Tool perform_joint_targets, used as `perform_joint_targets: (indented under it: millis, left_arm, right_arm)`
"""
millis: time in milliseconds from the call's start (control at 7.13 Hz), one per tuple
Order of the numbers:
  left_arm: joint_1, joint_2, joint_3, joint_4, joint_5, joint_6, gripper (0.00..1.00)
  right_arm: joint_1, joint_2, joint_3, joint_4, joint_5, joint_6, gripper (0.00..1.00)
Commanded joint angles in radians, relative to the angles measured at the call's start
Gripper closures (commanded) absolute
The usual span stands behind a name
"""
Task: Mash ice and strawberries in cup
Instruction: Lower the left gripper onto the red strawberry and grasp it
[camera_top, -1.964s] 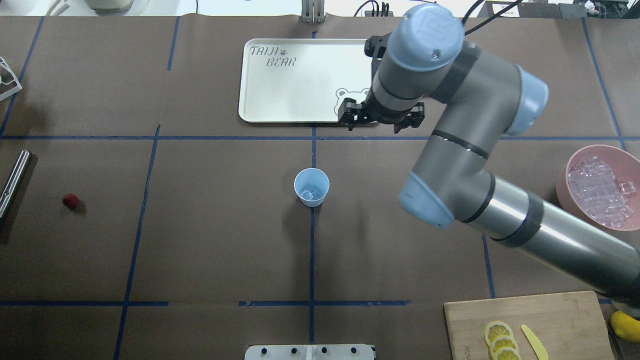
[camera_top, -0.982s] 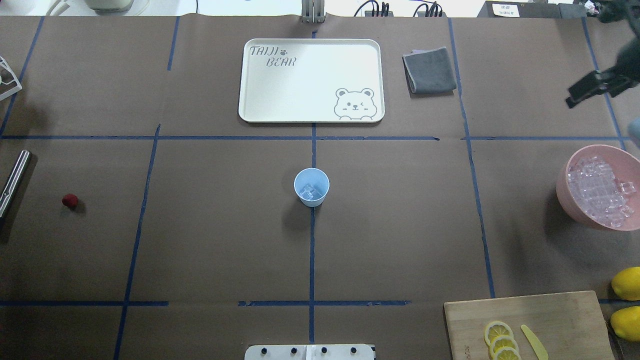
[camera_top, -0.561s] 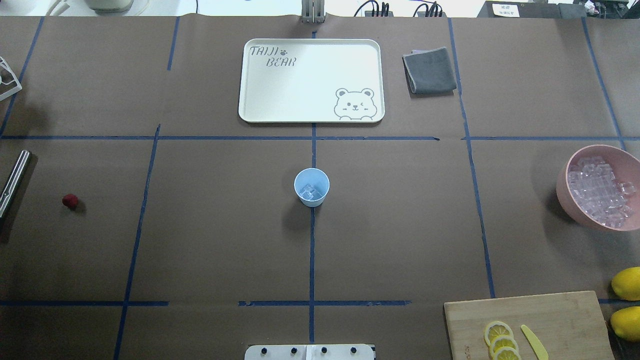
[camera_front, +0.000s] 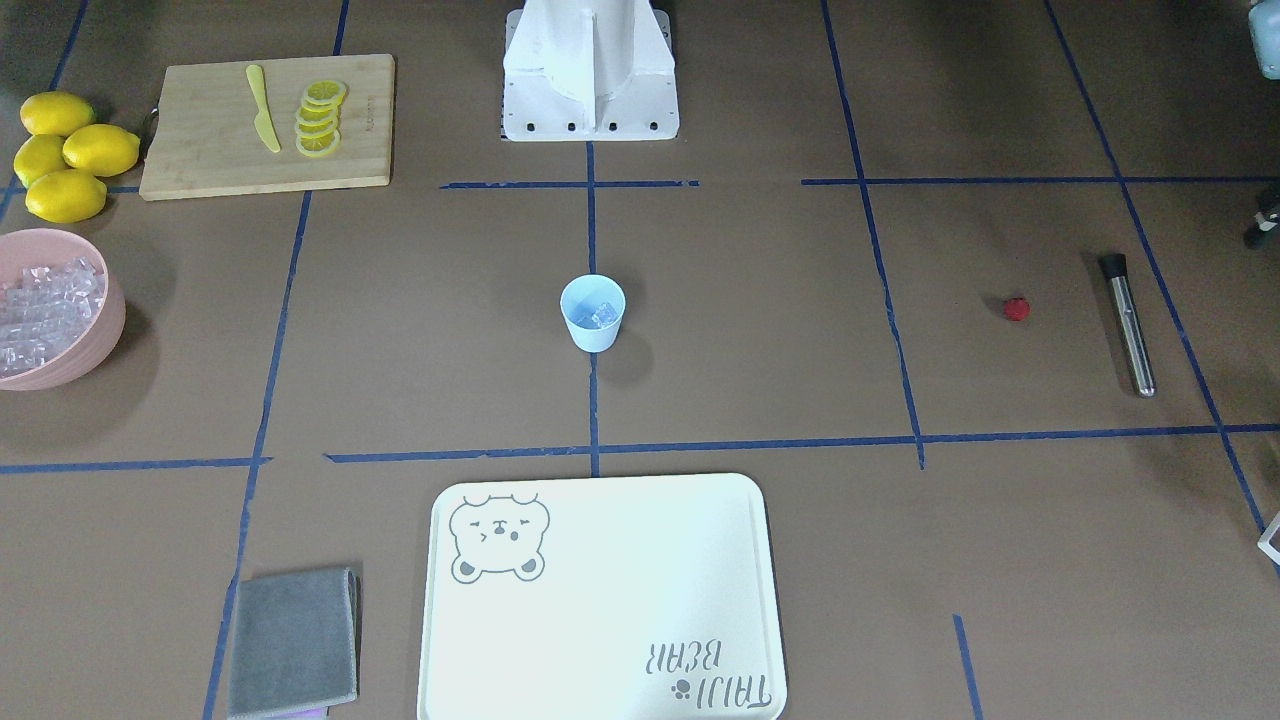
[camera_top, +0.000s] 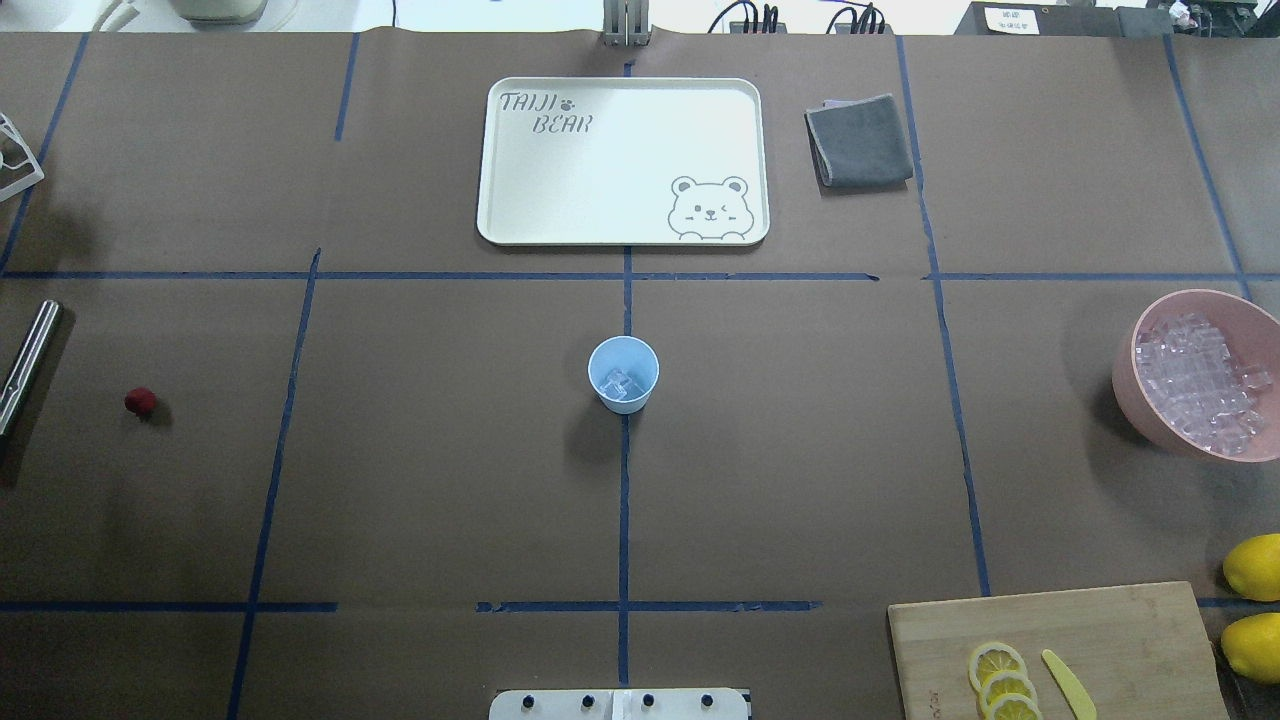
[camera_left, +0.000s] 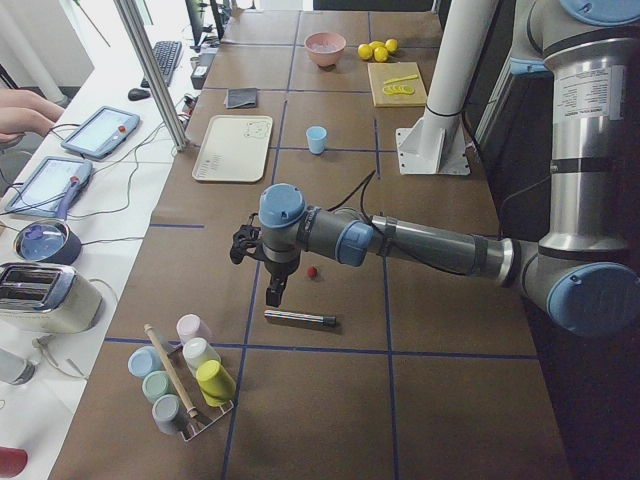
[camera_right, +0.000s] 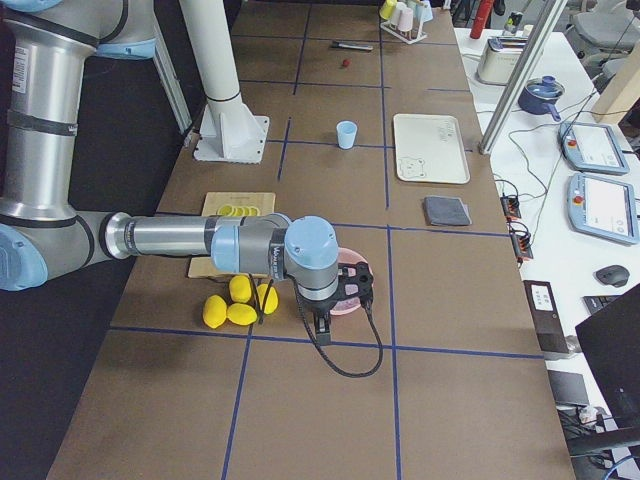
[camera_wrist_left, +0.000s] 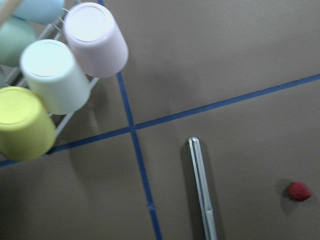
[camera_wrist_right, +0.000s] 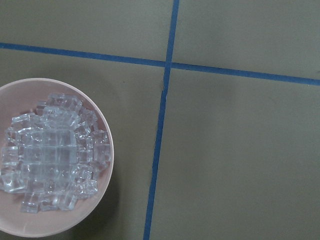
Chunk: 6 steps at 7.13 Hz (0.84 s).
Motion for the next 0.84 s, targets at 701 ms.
perform_joint_targets:
  millis: [701]
  left_arm:
    - [0.472, 0.024, 0.063, -0.407, 0.241, -0.631, 0.0]
  right_arm:
    - [-0.001, 0.0, -0.006, 0.012, 0.0, 0.004, 0.01]
